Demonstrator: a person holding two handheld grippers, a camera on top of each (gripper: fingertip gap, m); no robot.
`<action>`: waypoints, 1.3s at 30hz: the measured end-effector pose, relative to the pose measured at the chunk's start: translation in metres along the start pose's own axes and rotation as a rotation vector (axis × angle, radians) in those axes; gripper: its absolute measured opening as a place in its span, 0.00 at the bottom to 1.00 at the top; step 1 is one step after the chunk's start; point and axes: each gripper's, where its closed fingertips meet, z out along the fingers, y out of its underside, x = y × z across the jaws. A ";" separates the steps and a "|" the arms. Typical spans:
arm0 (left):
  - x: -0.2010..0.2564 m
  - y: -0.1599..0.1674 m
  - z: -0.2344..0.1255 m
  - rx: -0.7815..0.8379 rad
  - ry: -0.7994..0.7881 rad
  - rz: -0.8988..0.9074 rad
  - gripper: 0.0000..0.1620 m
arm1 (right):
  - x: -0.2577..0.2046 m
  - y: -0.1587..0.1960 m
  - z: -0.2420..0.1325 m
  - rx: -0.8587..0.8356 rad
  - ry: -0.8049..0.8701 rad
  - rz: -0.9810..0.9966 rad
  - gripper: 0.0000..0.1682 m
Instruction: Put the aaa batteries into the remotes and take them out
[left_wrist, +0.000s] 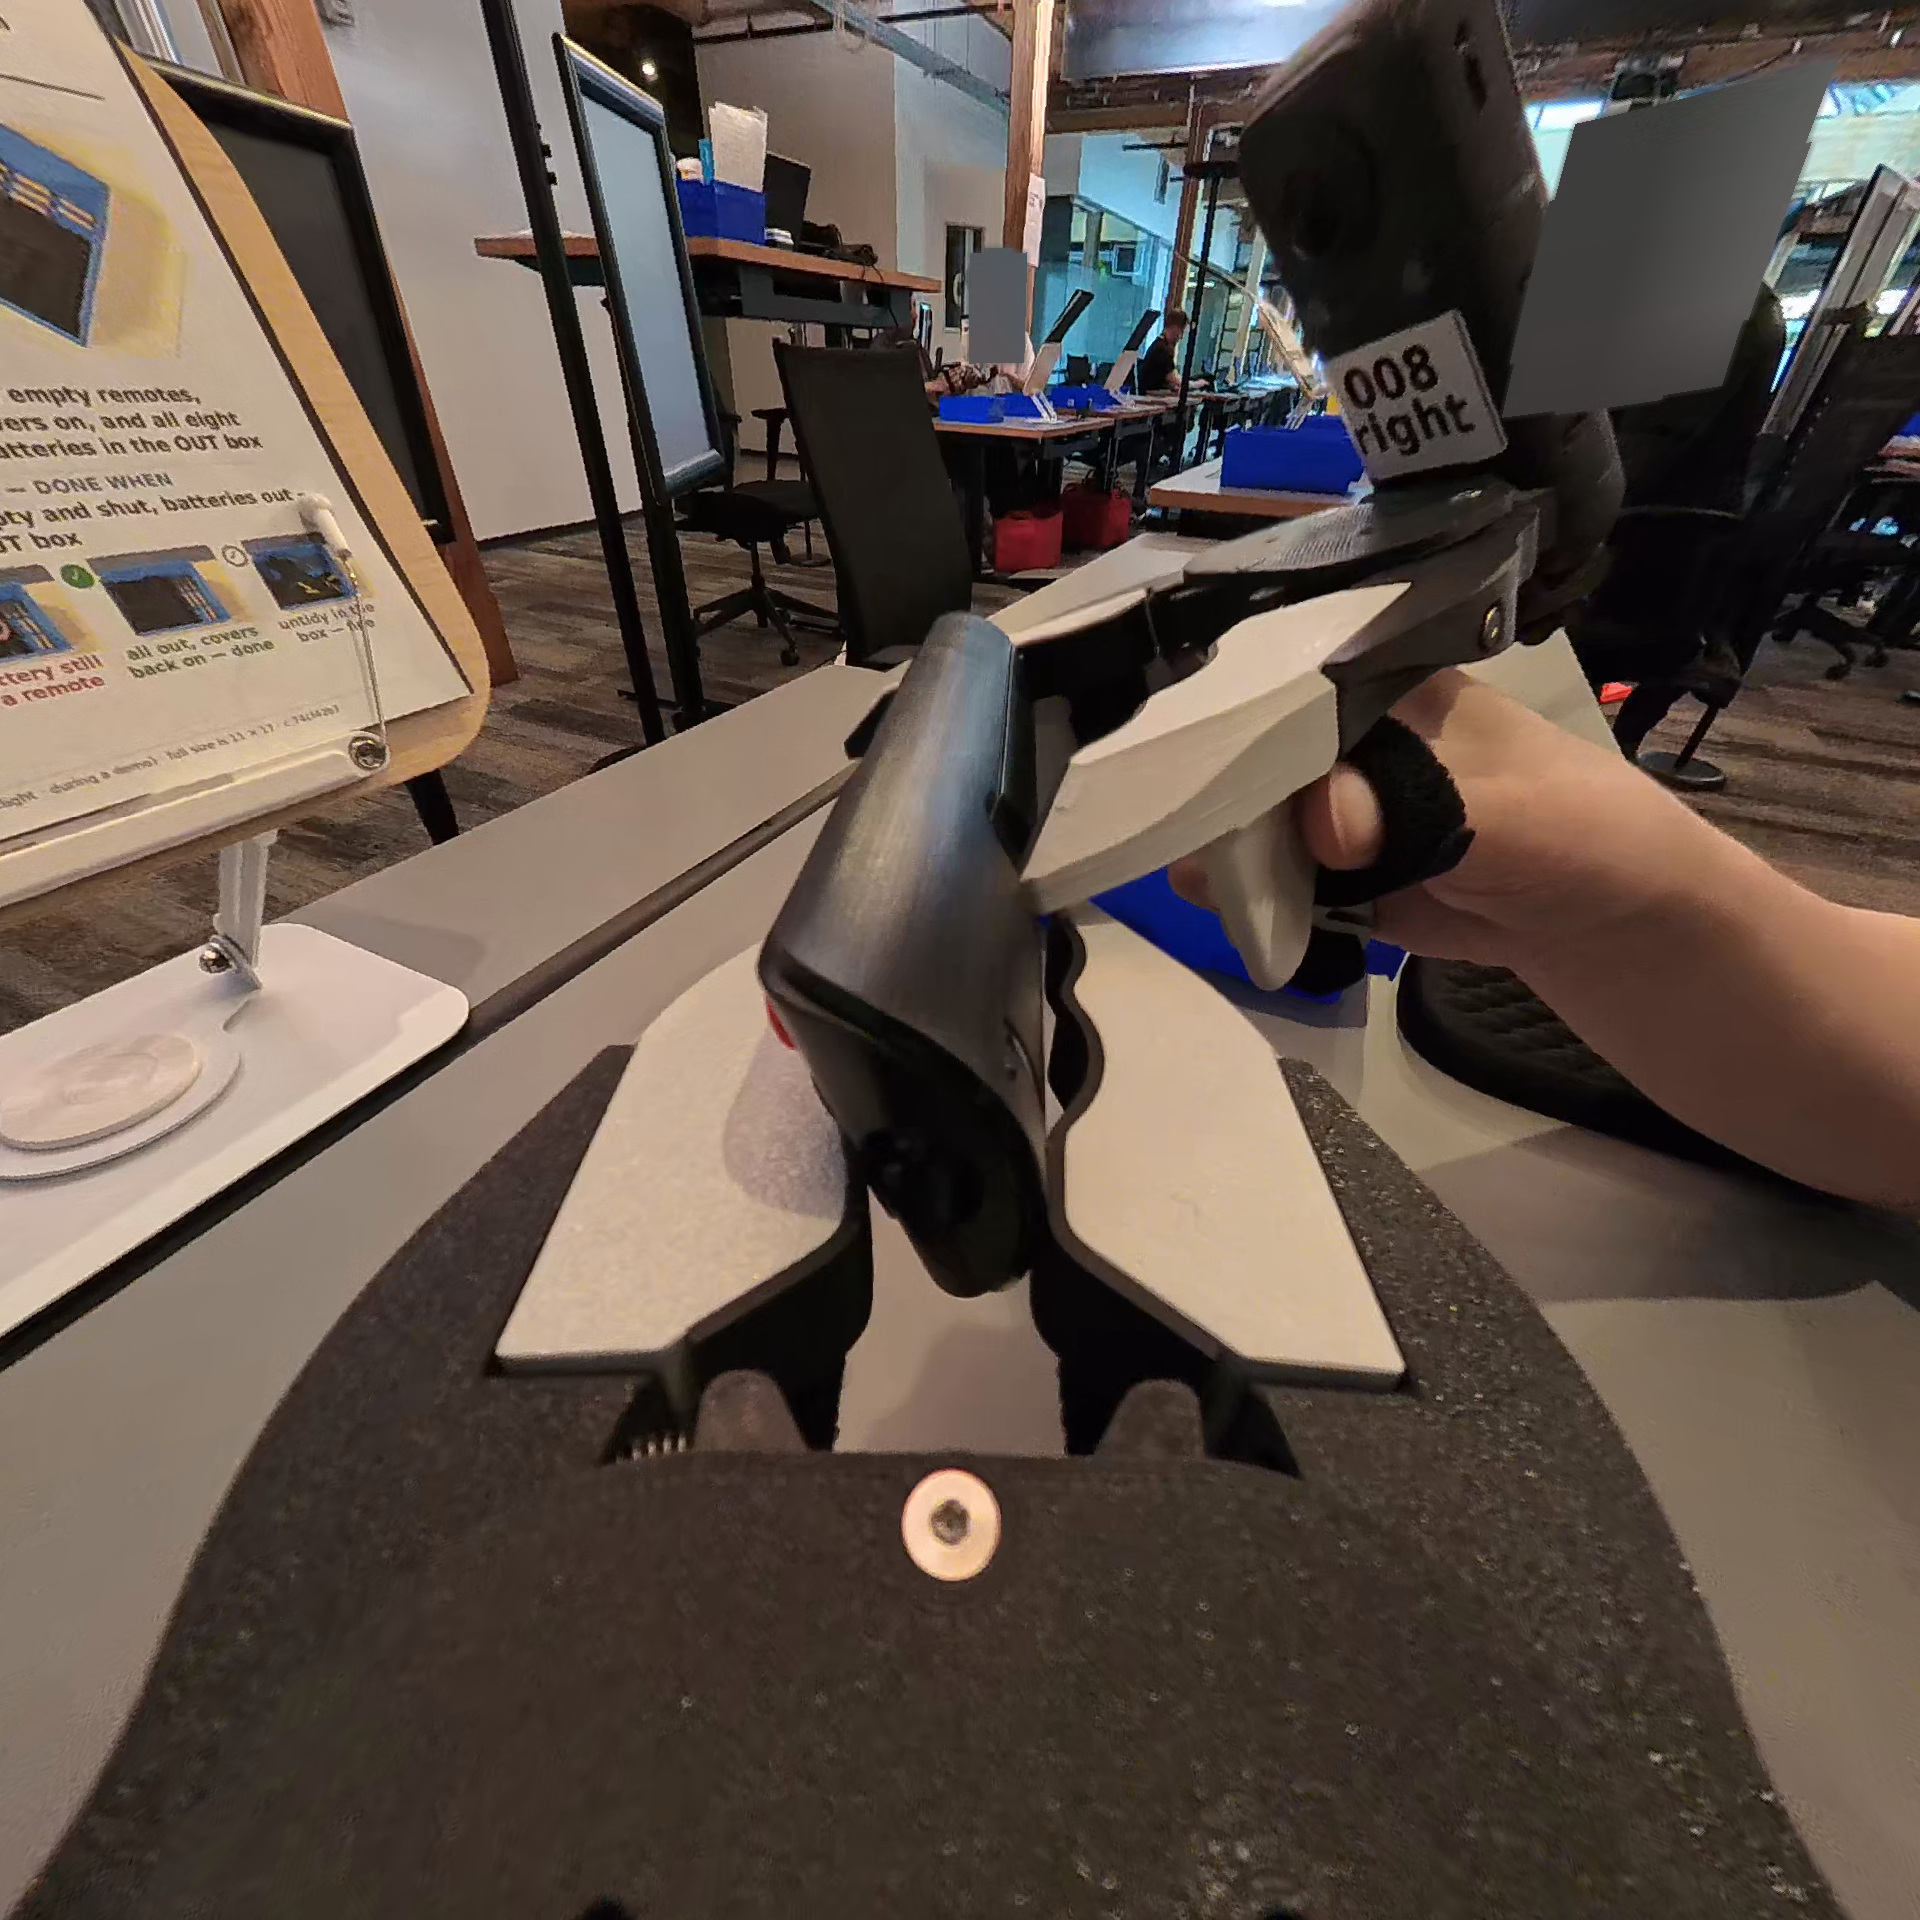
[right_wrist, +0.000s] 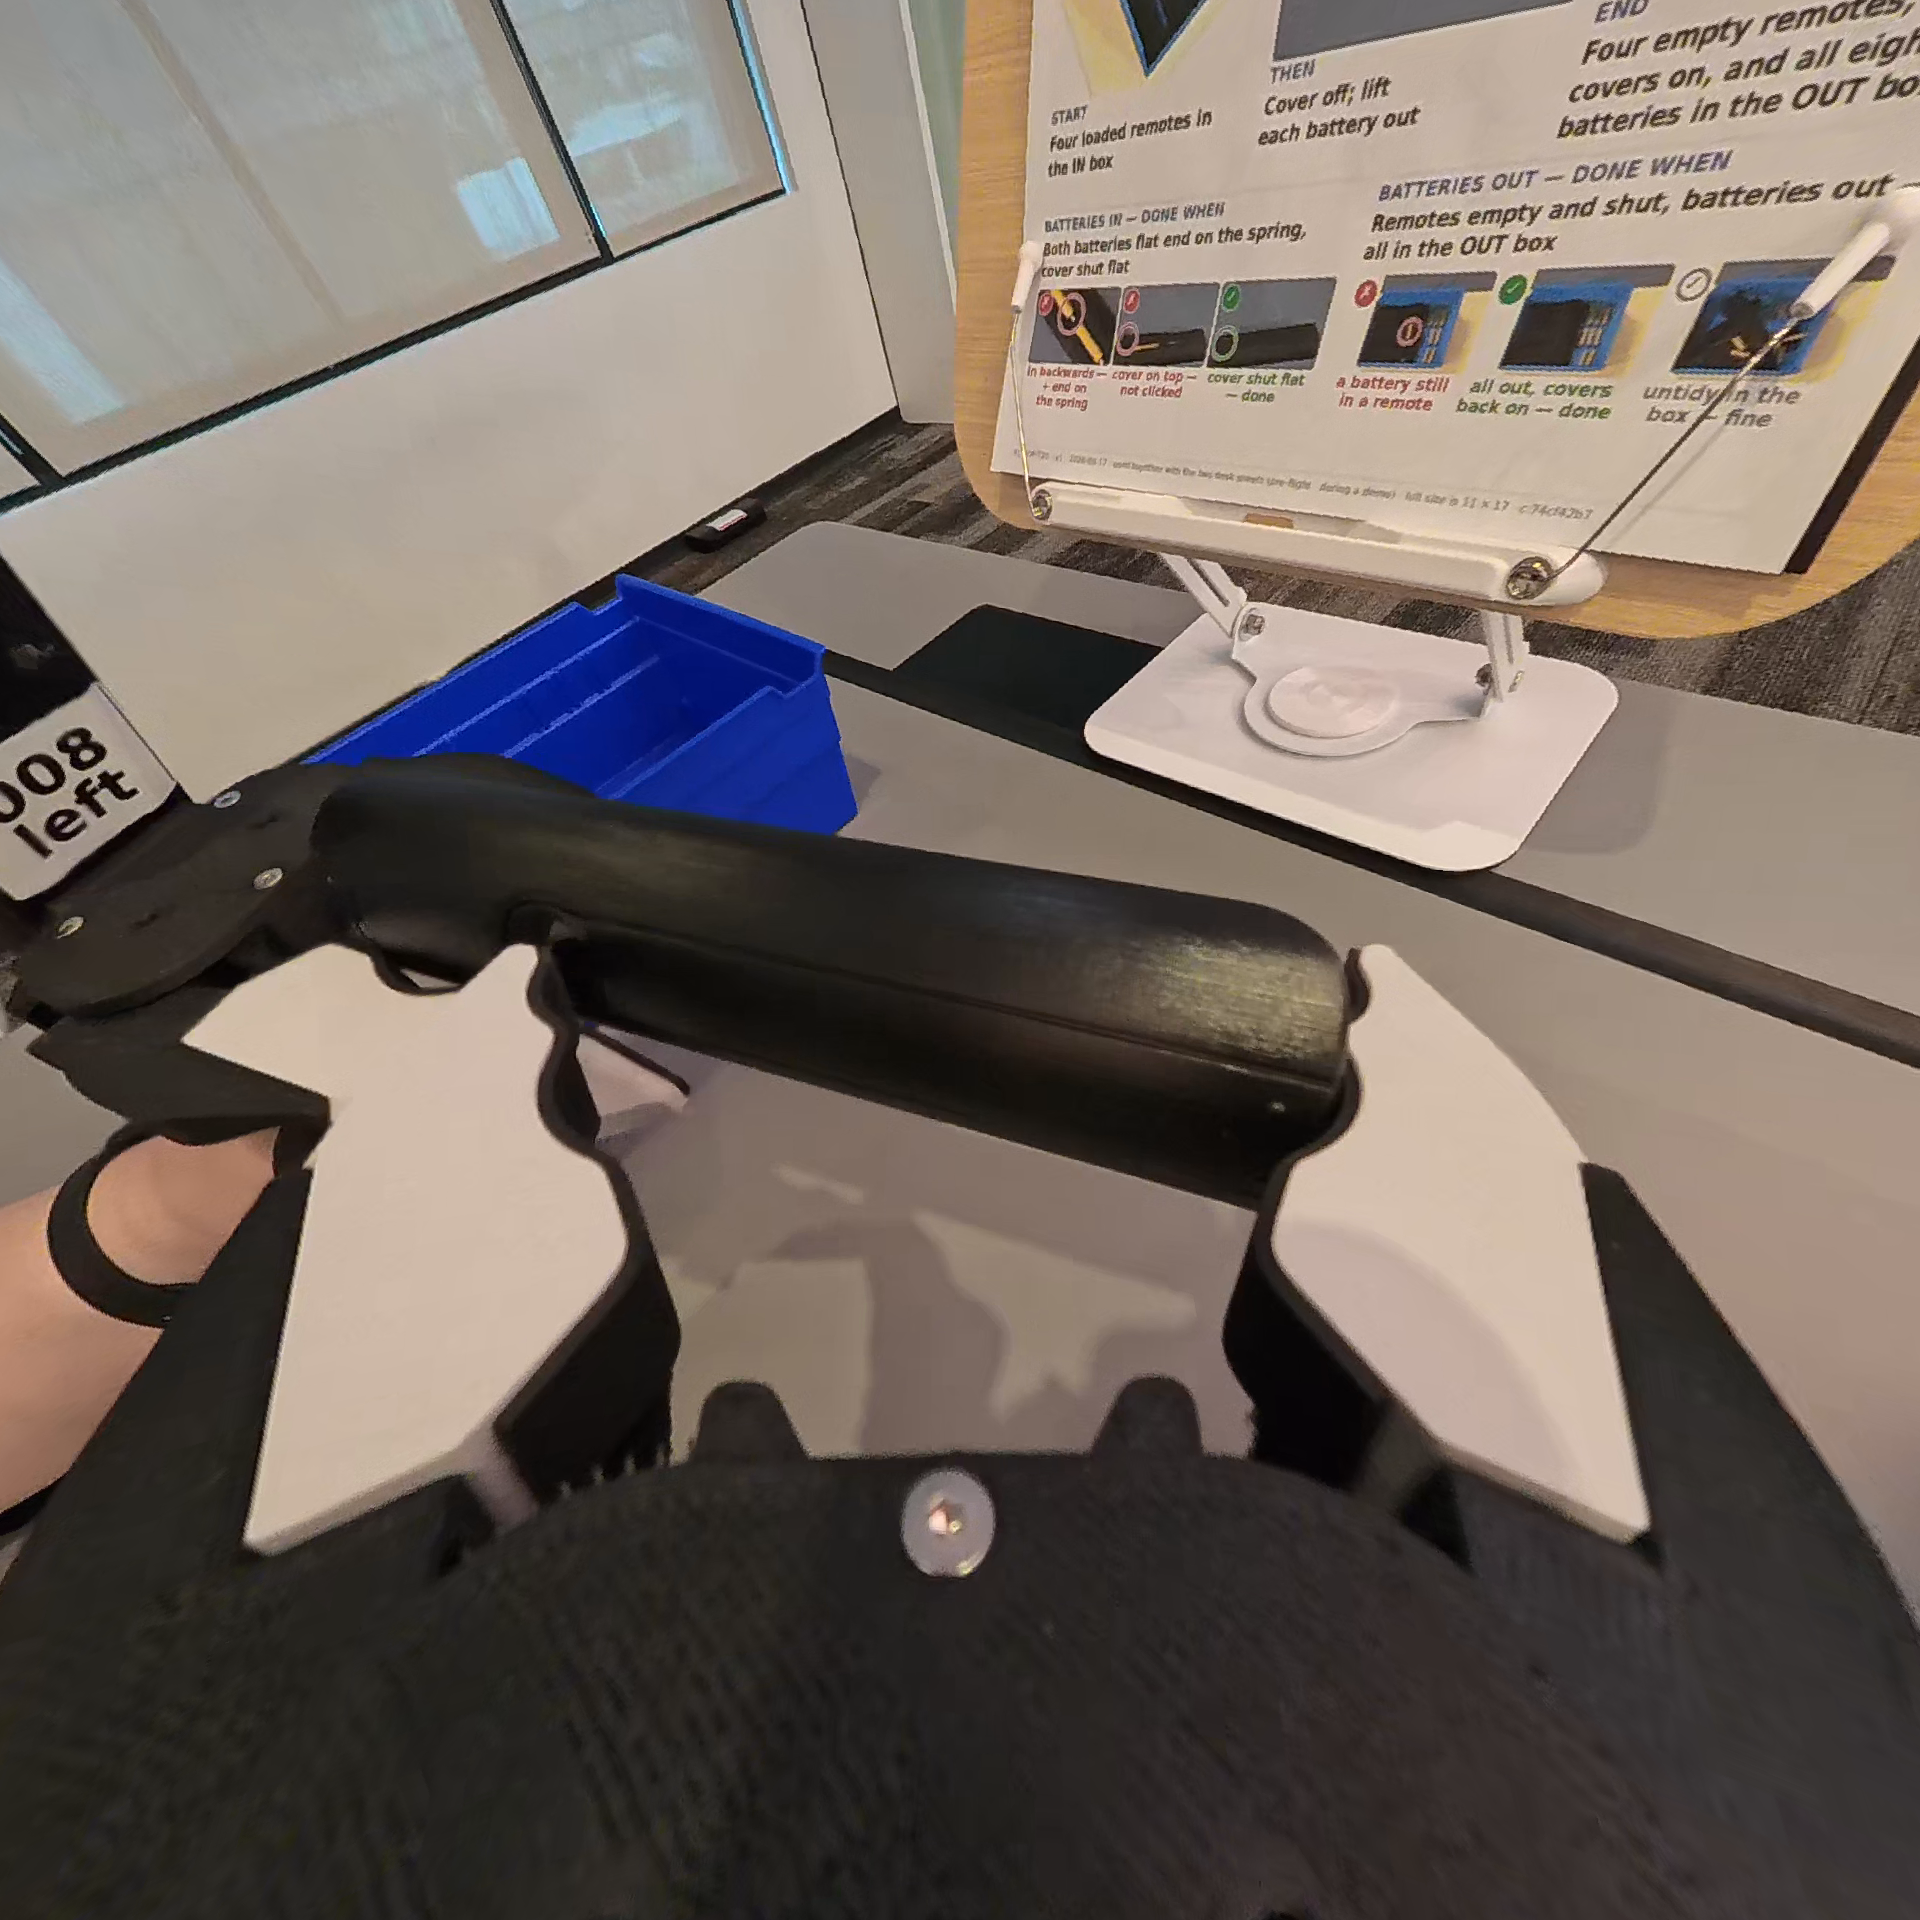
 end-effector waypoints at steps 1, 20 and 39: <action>-0.001 -0.001 -0.001 0.006 0.001 -0.009 0.20 | 0.000 0.001 0.001 -0.004 -0.005 0.003 0.80; -0.001 0.007 0.001 -0.086 -0.037 0.039 0.19 | 0.002 0.003 -0.002 -0.020 -0.015 0.030 0.79; 0.004 0.007 0.002 -0.107 -0.043 0.067 0.18 | 0.002 -0.002 -0.010 -0.020 -0.046 -0.013 0.74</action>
